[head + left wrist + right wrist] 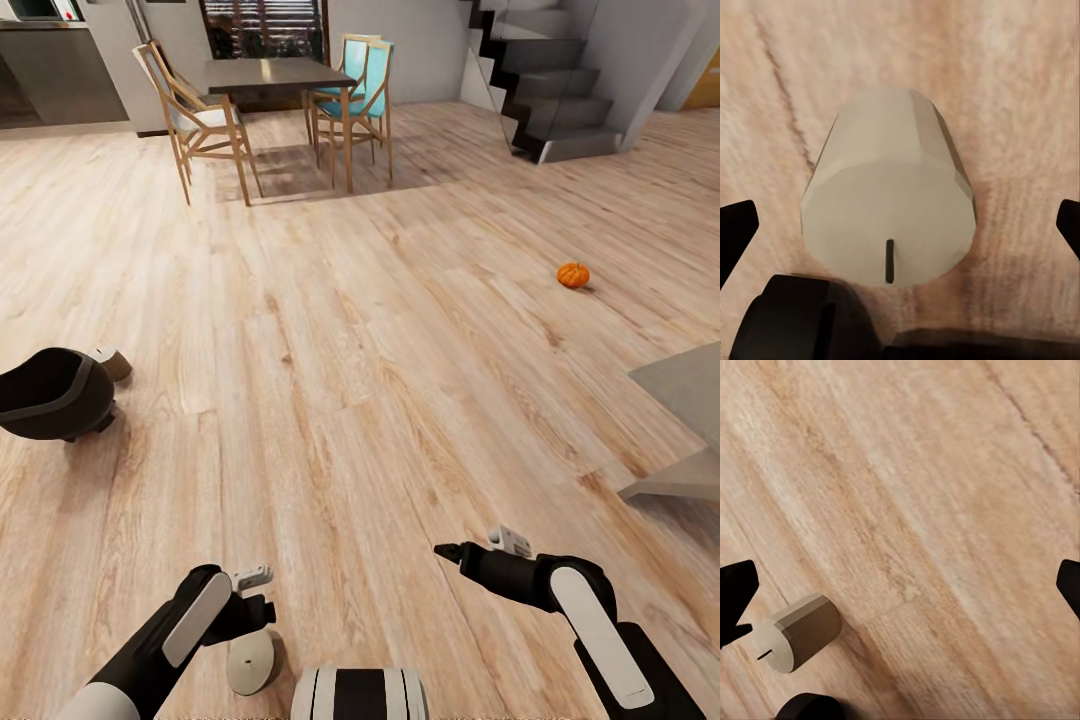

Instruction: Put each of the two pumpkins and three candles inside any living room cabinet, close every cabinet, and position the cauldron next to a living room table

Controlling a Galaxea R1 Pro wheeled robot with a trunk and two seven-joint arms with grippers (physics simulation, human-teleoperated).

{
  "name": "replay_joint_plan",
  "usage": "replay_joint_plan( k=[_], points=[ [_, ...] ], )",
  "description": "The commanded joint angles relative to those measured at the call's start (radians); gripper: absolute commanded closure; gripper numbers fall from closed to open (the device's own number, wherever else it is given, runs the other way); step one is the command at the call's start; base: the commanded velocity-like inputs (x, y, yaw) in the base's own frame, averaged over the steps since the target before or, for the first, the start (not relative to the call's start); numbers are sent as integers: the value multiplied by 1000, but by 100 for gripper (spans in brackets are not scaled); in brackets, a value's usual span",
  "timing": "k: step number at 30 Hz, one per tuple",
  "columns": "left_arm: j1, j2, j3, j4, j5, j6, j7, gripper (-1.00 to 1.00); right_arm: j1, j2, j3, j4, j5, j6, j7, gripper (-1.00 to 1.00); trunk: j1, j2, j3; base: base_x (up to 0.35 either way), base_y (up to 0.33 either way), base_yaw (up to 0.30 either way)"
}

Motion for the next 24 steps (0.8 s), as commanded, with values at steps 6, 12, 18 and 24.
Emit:
replay_joint_plan(
  k=[6, 12, 18, 24],
  points=[
    [-1, 1, -4, 2, 9, -4, 10, -100, -1, -2, -24, -14, -52, 10, 118, -100, 2, -2, -24, 0, 0, 0],
    [-1, 1, -6, 2, 8, -6, 10, -100, -1, -5, -118, -14, -88, 11, 370, -100, 5, -3, -47, 0, 0, 0],
    [0, 1, -6, 2, 9, -6, 10, -100, -1, -4, -136, -15, -85, 9, 439, -100, 7, -4, -63, 0, 0, 0],
    [0, 0, -28, 2, 9, -8, 10, -100, -1, -1, -138, -11, -82, 8, 445, -100, 7, -4, -67, 0, 0, 0]
  ],
)
